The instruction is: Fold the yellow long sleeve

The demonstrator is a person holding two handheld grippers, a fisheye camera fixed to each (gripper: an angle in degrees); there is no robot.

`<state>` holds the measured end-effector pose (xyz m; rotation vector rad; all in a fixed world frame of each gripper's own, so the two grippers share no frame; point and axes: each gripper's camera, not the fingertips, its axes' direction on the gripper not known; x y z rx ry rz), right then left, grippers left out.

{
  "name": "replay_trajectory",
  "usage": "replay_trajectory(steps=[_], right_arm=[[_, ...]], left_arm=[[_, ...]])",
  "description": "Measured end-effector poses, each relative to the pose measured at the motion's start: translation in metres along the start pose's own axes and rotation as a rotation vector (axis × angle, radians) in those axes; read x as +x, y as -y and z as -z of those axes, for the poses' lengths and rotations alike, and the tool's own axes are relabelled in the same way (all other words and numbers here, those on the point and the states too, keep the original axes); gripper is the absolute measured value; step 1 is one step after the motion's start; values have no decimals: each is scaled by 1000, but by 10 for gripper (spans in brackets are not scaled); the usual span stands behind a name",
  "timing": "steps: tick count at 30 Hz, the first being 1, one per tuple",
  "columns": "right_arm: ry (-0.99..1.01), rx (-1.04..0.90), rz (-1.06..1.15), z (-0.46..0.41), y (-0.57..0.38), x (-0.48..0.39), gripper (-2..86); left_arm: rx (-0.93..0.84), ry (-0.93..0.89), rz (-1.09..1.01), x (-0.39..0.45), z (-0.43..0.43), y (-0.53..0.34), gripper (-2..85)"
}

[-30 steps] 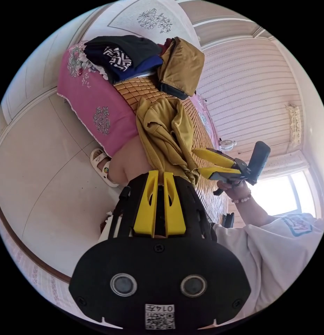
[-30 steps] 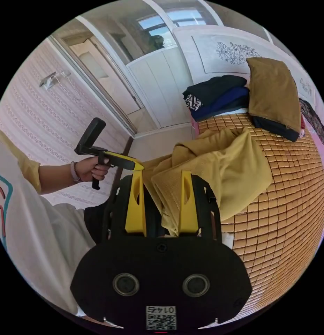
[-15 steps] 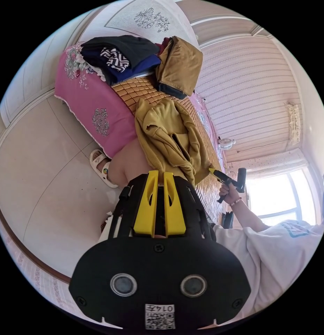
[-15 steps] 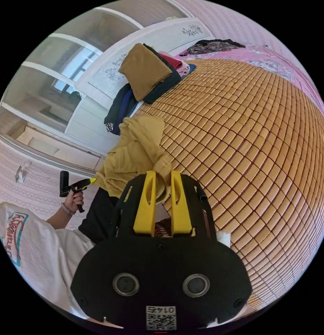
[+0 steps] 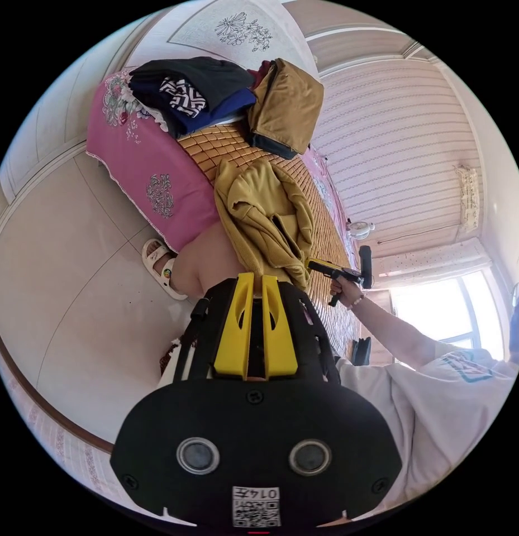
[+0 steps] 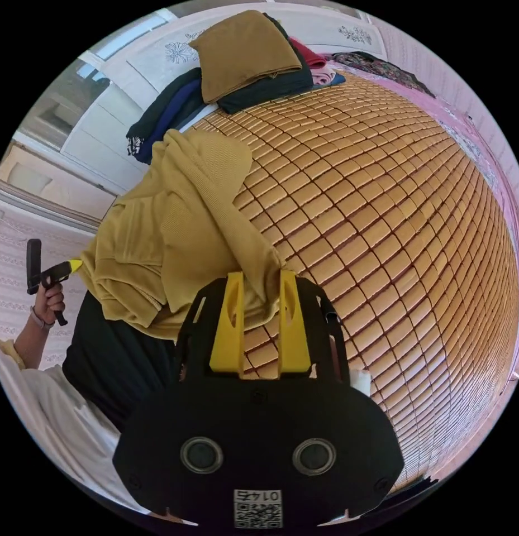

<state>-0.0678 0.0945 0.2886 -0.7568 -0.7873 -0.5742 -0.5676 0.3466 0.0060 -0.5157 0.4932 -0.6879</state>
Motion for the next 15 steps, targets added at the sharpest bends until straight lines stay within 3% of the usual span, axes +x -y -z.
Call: replay_trajectory(steps=[5,9,15], right_arm=[[192,90,-11,54,-58,13,8],[409,381,-82,157,-122,48,0],[445,825,-36,331,-218,59,0]], left_arm=[[100,-19,-184,57,32,16,-5],[198,6,-395,125,59,44,-7],[491,-148,-615,242,134,75,-8]])
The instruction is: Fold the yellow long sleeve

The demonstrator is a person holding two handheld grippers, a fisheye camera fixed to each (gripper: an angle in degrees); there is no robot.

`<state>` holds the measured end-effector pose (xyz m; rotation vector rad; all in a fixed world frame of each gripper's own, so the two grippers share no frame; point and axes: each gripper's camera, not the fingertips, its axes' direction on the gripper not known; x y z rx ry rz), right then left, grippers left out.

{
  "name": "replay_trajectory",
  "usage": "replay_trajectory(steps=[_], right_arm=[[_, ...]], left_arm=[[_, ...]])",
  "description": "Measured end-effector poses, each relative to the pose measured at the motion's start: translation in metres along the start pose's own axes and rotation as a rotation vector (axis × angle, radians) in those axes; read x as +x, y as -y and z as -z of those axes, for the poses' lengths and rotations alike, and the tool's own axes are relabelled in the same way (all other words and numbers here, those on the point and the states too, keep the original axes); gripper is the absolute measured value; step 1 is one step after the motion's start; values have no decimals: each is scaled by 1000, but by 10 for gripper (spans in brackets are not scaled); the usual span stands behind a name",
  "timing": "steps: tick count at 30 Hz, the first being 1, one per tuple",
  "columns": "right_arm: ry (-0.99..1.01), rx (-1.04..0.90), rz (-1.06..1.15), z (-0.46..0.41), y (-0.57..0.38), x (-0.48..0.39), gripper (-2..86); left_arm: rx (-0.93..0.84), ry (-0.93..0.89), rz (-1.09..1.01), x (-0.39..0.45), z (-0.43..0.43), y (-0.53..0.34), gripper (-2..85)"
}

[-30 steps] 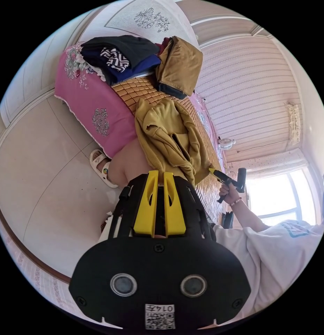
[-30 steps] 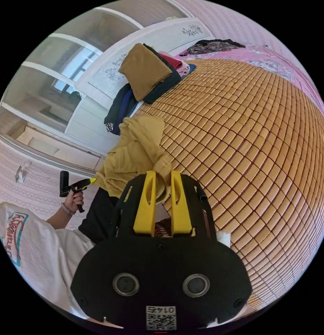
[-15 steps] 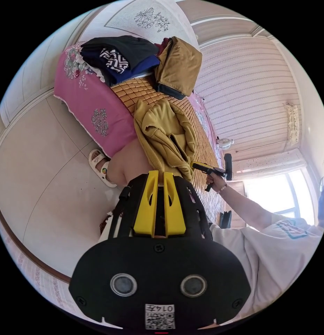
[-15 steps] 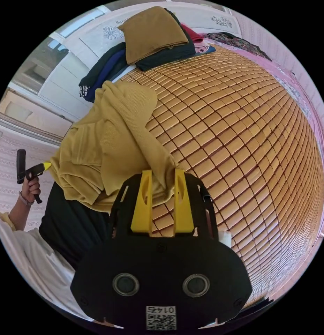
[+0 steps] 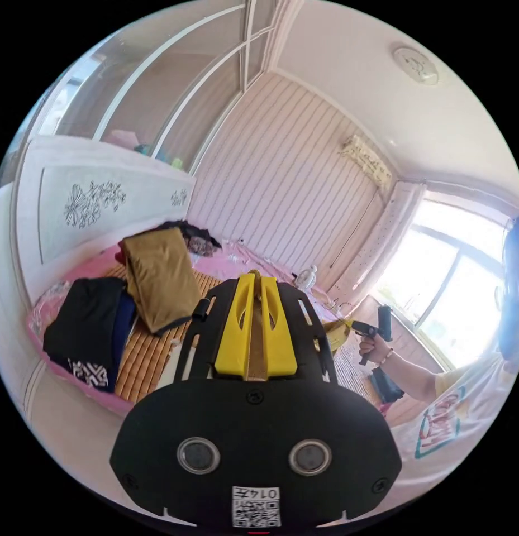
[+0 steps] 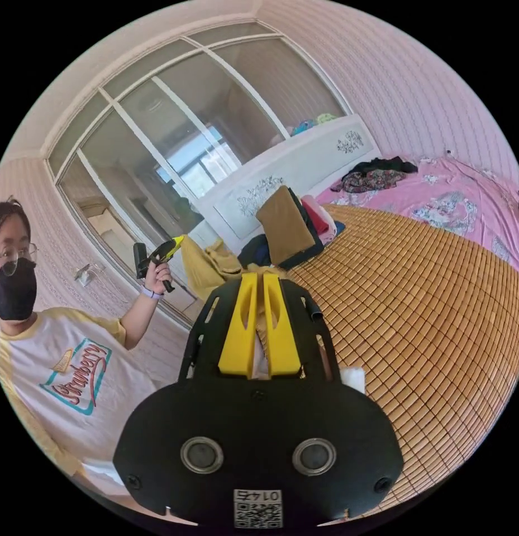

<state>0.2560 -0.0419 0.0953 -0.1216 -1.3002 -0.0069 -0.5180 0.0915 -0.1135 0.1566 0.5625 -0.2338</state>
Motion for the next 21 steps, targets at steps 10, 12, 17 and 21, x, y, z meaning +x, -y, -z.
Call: replay_trajectory(steps=[10,12,17,21], right_arm=[[-17,573,250,260,41,-157,5],[-61,616,270,292,36,-177,5],[-264,690,364,351,6,-227,6],[-134,773,425,397,-20,-259,6]], left_arm=[[311,-143,-201,171,31,118,-9],[357,-235,-201,192,39,123,-9],[374,-242,-406,275,52,122,-8],[413,-301,-427,303,70,126,-8]])
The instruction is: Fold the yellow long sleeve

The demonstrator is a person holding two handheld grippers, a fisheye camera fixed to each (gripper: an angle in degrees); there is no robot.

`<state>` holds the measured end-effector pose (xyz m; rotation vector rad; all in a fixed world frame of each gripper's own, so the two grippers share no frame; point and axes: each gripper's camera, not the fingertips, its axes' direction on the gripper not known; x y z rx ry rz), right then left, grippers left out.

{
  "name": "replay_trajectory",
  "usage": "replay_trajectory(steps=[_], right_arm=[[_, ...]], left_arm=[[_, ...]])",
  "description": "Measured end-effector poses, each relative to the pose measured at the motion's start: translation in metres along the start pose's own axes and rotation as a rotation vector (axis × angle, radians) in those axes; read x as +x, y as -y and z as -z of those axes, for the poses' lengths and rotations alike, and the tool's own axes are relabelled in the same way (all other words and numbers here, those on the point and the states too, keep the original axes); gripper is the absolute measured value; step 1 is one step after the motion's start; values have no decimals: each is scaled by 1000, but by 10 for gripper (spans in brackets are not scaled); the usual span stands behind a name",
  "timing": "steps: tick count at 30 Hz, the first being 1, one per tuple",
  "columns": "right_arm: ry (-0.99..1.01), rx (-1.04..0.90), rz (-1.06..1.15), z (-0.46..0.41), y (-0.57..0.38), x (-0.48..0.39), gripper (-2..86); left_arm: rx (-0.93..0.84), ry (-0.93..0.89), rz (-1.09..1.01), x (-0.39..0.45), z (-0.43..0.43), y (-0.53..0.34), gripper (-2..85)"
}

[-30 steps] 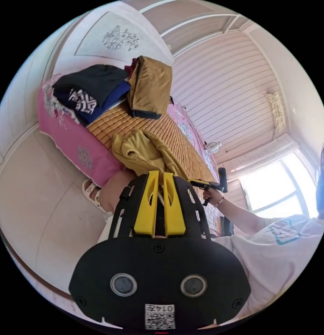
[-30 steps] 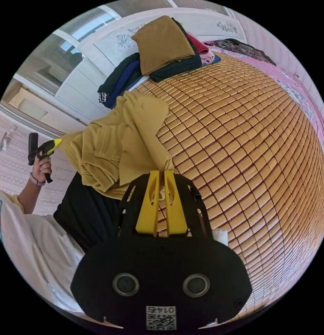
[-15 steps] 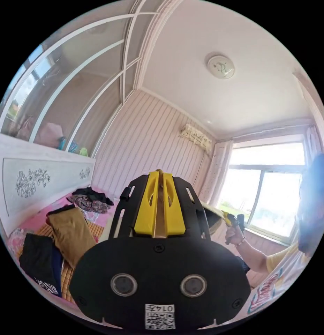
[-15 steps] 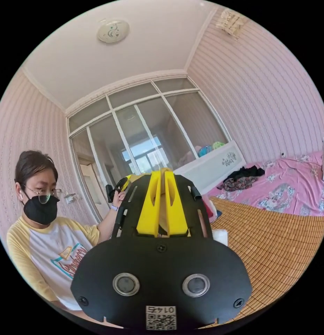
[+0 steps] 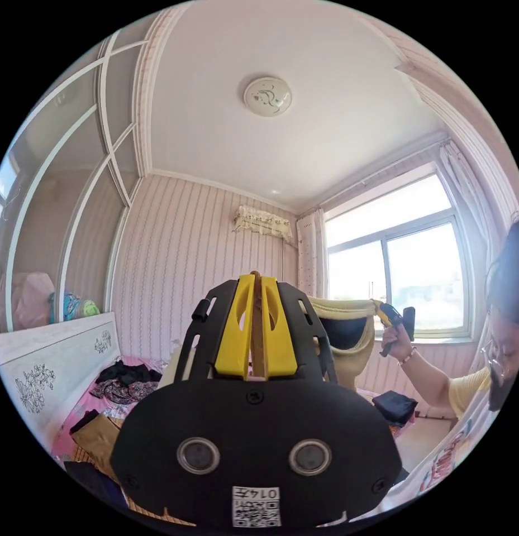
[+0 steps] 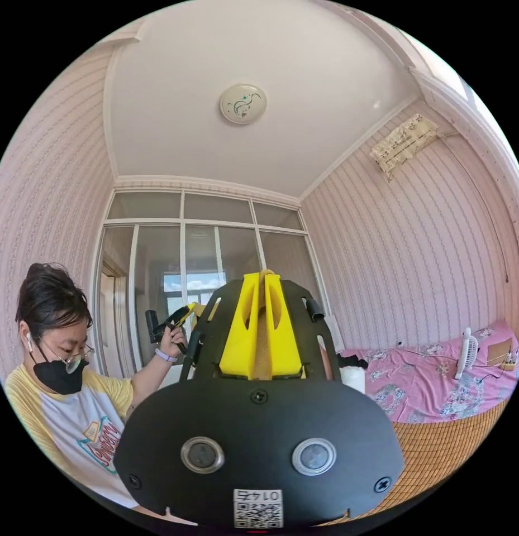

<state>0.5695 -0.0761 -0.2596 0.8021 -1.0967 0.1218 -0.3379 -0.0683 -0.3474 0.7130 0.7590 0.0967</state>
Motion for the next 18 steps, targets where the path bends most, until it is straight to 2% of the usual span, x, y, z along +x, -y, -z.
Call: replay_trajectory(steps=[2,4,6,8,13,16,18], right_arm=[[62,33,100,14,17,-29,6],[84,38,235,23,42,-67,6],[77,-11,283,19,59,-77,6],[28,-101,271,4,65,-67,6],[-287,-476,23,-57,5,46,6],[-336,-501,-149,-64,-22,112,6],[-377,-442,-212,-66,-12,135,6]], left_arm=[[168,-47,-44,18,28,18,-8],[254,-39,-106,31,39,27,-8],[261,24,-161,35,29,31,-8],[115,31,-42,6,-17,27,-7],[-270,170,171,-67,-137,-46,-7],[-407,165,216,-80,-199,-88,-8],[-418,185,171,-76,-229,-89,-8]])
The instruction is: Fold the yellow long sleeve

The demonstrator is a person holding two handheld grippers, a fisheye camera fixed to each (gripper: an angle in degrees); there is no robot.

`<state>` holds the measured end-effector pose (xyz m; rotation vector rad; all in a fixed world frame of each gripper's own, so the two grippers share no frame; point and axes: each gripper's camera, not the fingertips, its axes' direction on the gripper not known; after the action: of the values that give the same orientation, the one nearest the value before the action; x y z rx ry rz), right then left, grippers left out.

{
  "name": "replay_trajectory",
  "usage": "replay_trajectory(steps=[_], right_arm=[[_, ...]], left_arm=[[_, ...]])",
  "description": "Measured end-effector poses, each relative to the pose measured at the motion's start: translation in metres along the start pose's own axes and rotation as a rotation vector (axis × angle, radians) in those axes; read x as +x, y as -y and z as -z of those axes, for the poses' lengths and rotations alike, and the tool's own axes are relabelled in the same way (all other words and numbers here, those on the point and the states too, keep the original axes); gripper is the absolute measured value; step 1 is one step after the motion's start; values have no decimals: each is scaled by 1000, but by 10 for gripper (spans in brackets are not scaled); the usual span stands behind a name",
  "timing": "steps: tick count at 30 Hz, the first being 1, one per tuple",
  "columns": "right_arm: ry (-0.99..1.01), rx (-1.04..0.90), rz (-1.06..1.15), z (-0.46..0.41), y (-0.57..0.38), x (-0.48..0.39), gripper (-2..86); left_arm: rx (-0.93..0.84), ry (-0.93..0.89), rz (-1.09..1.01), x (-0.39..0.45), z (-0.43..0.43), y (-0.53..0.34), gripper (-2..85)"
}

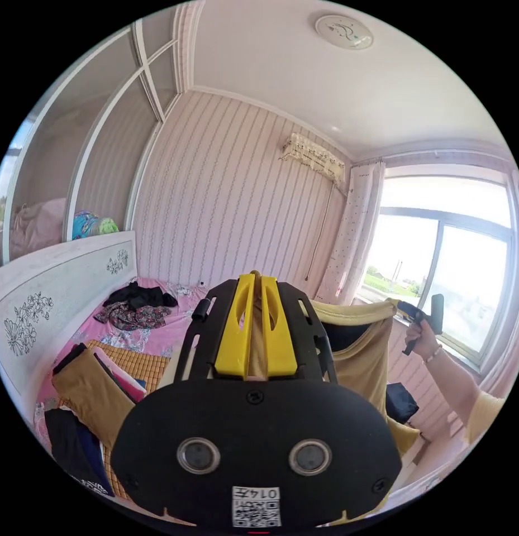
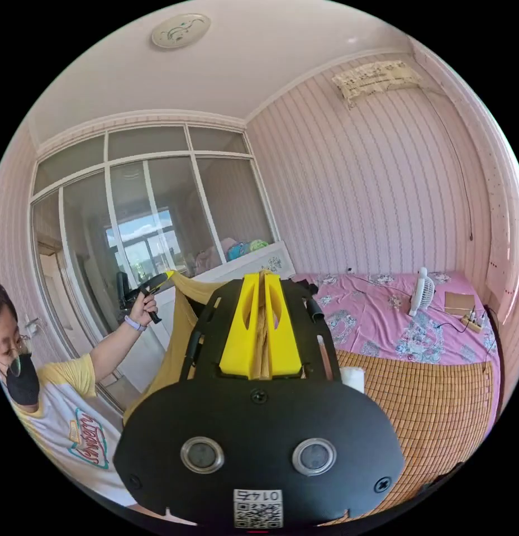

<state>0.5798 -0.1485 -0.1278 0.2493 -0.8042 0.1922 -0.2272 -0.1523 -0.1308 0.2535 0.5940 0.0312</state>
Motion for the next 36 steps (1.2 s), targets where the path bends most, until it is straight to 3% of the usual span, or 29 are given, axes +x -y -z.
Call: replay_trajectory(steps=[5,9,14,18,23,26,29,36], right_arm=[[-32,317,228,39,78,-39,7],[7,427,346,44,77,-41,7],[12,243,206,3,2,27,9],[-47,-34,29,-42,-121,89,11],[-103,-369,-362,-78,-285,147,21],[-204,-600,-515,-92,-357,161,34],[-288,-672,-524,-103,-375,157,70],[-462,-771,-499,-171,-372,165,133]], left_arm=[[277,-65,-125,41,2,88,-7],[293,-79,-176,44,-18,91,-7],[1,-96,-126,-5,-108,-3,-6],[-271,-113,-24,-42,-163,-110,-2],[-717,-143,245,-91,-214,-300,19],[-929,-61,408,-117,-227,-372,36],[-933,-36,529,-136,-230,-388,51],[-937,34,449,-143,-297,-364,95]])
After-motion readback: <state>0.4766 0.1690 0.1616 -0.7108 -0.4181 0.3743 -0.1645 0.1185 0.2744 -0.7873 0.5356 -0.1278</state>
